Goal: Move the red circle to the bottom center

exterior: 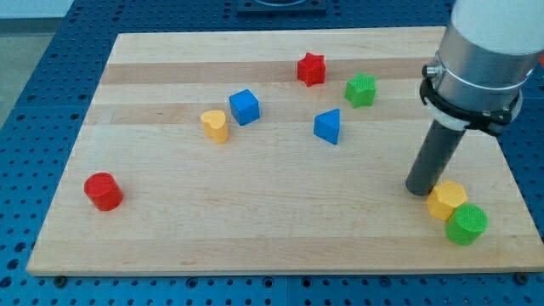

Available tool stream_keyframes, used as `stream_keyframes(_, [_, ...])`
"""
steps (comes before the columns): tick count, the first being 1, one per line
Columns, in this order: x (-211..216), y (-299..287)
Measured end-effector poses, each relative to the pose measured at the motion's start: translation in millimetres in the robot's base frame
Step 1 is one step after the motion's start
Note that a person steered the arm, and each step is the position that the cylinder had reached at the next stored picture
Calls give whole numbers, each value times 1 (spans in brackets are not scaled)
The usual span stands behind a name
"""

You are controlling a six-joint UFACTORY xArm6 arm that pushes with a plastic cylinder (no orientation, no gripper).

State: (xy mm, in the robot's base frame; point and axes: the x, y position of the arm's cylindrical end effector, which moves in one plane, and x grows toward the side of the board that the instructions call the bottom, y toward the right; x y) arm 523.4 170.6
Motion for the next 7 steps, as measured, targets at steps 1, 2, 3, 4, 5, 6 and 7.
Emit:
stream_keyframes(1, [-10,-3])
stream_keyframes(2, [-15,-20])
stream_keyframes(3, [-3,-31])
stream_keyframes(4, [13,-53])
stream_keyframes(5, [41,-105])
stream_keyframes(6, [69,-165])
stream_keyframes(7, [76,-230])
